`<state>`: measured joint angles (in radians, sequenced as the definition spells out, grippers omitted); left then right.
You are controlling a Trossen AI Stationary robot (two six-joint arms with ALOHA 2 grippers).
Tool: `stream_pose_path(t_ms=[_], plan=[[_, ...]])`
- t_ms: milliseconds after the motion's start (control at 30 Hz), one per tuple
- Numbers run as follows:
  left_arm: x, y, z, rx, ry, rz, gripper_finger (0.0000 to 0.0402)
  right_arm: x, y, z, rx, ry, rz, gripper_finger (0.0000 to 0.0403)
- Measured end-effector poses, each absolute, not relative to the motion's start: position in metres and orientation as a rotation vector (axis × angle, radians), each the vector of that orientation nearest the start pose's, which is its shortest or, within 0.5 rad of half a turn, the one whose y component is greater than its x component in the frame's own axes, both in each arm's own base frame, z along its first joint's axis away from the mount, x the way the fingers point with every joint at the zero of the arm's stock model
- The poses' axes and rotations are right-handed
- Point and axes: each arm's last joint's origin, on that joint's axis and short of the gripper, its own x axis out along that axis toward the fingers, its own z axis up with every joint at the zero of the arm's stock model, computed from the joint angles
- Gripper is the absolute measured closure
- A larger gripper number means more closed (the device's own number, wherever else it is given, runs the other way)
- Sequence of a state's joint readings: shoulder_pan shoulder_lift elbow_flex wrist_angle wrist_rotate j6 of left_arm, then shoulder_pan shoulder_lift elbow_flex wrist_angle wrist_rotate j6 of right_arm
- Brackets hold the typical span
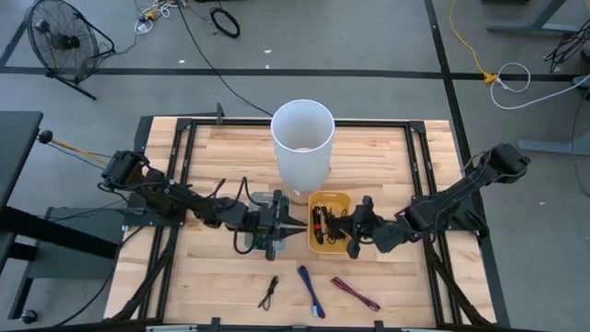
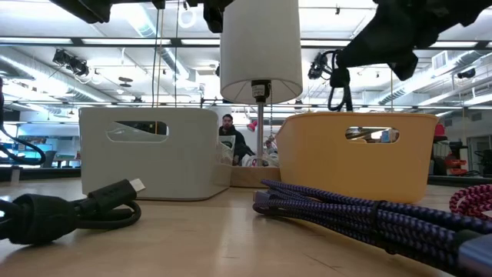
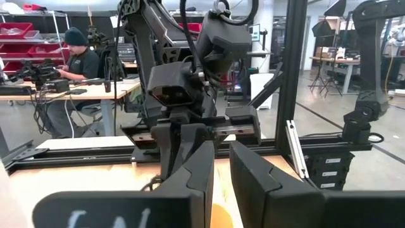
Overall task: Pick & Place USB Port
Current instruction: Put the black charger cable into the yellow bin, then put the pink charger cable into the gray bin
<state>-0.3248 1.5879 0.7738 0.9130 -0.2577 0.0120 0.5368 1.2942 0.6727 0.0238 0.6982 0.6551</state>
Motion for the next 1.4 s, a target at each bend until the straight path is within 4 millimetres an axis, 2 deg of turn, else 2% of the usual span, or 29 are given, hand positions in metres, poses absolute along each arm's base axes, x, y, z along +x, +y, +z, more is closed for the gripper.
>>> stream_pose_path(t_ms=[167,333,500,567,700,800,1067,1200,1400], plan=[[0.317,-0.099,0.239,-0.015,-0.090,-0.067,0.0344,0.231,0.114,0.211,0.348,0.450,-0.258,0.0331],[0.317,-0.099,0.239,-0.015,-0.090,-0.067,0.0344,0.230,0.113,0.210,0.324,0.446,-0.295,0.0280],[0.317,-0.099,0.239,-0.015,-0.090,-0.067,0.0344,0.231,0.111,0.212,0.298,0.444,-0.280,0.0249],[0.317,-0.099,0.239,-0.015,-0.090,-0.067,0.0344,0.232,0.114,0.217,0.351,0.439,-0.191,0.0245],[0.317,-0.099,0.239,-0.015,-0.090,-0.067,0.0344,0.232,0.128,0.223,0.478,0.503,0.112,0.0249],[0.317,-0.099,0.239,-0.014,-0.090,-0.067,0.0344,0.227,0.139,0.222,0.617,0.588,0.227,0.0256],[0.317,-0.099,0.239,-0.015,-0.089,-0.067,0.0344,0.213,0.170,0.196,0.940,0.864,0.183,0.0268],[0.317,-0.099,0.239,-0.013,-0.085,-0.067,0.0344,0.210,0.183,0.177,0.990,0.973,0.130,0.0269],[0.317,-0.099,0.239,-0.012,-0.081,-0.067,0.0344,0.213,0.190,0.146,1.008,1.121,0.059,0.0269]])
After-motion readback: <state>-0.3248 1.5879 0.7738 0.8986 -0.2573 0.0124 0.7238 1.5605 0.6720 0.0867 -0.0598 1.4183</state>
